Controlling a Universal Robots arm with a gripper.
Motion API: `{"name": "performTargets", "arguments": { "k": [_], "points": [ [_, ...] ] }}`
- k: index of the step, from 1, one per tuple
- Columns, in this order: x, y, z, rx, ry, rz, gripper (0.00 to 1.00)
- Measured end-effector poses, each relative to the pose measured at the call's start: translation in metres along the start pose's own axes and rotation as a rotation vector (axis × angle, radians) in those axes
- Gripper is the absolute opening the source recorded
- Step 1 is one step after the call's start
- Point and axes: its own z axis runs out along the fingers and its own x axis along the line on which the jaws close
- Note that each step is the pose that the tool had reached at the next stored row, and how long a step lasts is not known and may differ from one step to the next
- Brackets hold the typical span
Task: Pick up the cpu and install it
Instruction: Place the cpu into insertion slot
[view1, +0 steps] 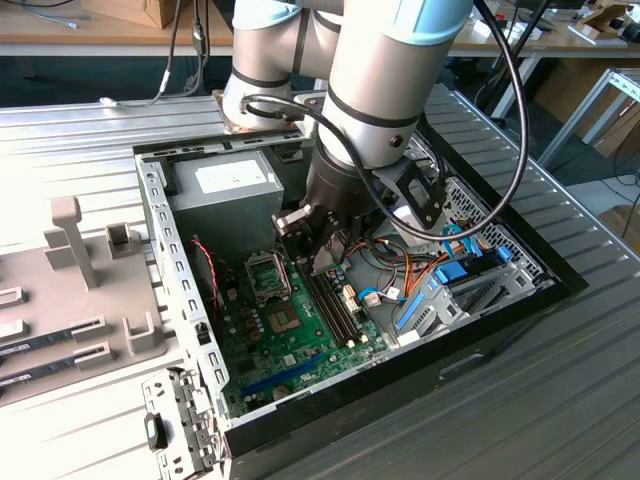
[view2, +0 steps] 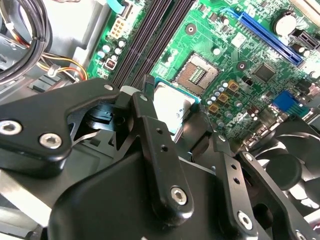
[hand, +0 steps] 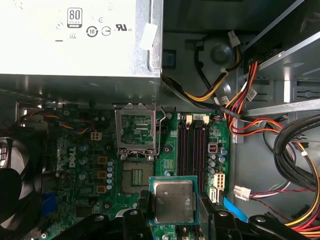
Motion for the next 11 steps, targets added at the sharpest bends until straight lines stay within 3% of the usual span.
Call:
{"name": "performTargets", "arguments": {
  "k": [11],
  "points": [
    [0.0002,-0.0002,0.0091,0.0001,0.0001,0.000,0.47]
  ]
}}
